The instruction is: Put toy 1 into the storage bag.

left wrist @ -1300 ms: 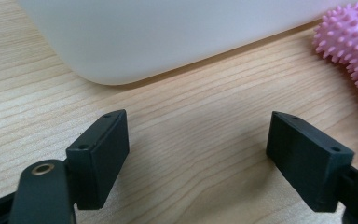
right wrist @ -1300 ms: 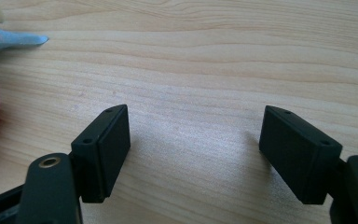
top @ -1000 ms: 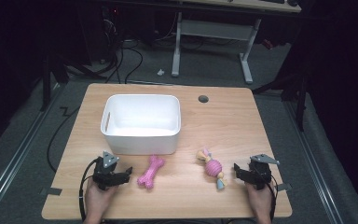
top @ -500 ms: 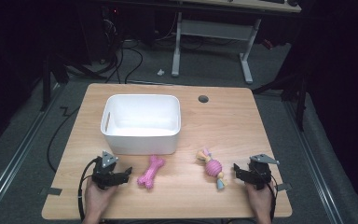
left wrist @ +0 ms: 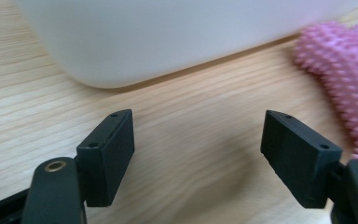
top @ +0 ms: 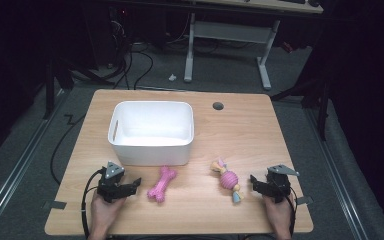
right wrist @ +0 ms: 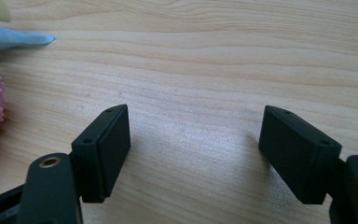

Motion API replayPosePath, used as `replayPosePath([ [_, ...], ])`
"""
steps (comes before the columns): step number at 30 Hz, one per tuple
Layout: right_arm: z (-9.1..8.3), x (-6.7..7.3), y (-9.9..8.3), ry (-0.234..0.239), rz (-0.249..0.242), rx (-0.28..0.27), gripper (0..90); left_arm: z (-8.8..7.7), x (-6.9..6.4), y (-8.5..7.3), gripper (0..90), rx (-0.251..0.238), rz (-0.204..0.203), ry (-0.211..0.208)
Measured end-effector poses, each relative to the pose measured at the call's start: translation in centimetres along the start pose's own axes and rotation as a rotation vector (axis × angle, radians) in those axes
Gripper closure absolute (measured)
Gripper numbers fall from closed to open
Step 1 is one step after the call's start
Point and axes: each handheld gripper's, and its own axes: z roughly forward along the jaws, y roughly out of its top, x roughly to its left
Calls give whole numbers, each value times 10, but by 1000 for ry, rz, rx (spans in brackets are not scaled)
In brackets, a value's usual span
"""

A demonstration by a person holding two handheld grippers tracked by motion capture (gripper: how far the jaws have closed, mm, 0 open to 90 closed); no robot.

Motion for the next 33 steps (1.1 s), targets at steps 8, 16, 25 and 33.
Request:
replayPosePath([
  [8,0,0,0,2,-6,-2,252,-4,-6,8,254,1,-13,-30],
  [16,0,1,0,7,-5,0,251,-12,-15,18,254,26,-24,-68],
  [25,0,1,-1,10,-12,-1,251,-22,-41,38,328,42,63,-85],
  [33,-1,1,-1,12,-15,0,252,-11,-65,52,337,104,102,-96],
])
